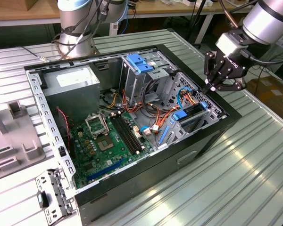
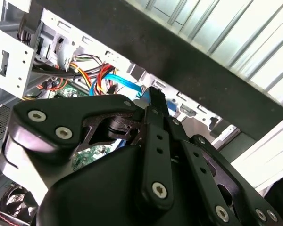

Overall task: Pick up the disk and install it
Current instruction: 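Insert the second disk wire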

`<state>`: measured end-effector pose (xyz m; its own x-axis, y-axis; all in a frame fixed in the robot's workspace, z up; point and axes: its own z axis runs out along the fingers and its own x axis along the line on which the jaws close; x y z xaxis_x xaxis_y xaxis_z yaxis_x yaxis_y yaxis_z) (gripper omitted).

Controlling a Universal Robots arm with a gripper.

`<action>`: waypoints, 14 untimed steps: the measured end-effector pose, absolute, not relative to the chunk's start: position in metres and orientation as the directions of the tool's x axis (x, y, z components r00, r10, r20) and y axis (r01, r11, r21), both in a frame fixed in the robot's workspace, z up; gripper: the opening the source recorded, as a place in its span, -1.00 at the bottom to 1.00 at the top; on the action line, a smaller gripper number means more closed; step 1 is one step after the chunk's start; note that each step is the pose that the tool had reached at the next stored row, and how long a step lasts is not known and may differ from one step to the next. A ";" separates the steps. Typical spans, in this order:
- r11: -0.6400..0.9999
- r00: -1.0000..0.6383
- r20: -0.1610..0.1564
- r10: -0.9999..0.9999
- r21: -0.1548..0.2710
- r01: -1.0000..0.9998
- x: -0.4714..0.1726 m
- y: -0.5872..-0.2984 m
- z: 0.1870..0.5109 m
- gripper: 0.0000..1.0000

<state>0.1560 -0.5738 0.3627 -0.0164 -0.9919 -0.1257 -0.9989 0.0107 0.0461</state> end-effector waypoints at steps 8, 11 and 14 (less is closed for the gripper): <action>0.011 -0.015 -0.126 -0.992 0.036 -0.999 0.142 -0.574 0.367 -0.79; 0.011 -0.015 -0.126 -0.992 0.036 -0.999 0.142 -0.574 0.367 -0.77; 0.011 -0.015 -0.126 -0.992 0.036 -0.999 0.142 -0.574 0.367 -0.28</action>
